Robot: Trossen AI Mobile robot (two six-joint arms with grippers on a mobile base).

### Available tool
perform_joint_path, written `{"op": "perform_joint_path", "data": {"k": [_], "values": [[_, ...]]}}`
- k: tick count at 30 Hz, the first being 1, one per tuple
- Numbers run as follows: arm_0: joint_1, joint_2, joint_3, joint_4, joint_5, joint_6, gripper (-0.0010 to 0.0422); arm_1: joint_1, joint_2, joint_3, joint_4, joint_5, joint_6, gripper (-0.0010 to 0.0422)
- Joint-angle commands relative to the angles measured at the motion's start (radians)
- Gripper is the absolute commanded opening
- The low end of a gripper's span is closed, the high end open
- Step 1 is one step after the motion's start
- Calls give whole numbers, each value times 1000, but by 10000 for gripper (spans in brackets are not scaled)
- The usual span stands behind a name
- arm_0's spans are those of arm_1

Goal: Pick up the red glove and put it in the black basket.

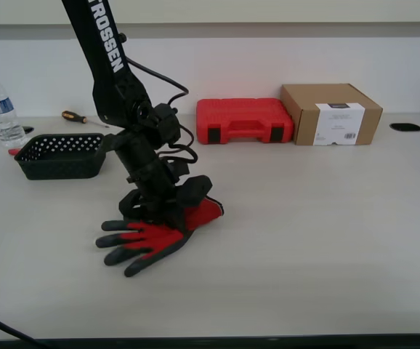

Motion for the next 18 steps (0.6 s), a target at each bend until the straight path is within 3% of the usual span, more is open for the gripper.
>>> {"op": "perform_joint_path", "data": {"k": [1,10,18], "values": [[1,0,1,3,0,3,0,-2,-7,7,-6,16,4,-1],[0,0,1,4,0,3,0,-2,-209,6,-45,8,5,-1],[0,0,1,3,0,3,0,1,-480,3,-127,-176,93,-1]]}}
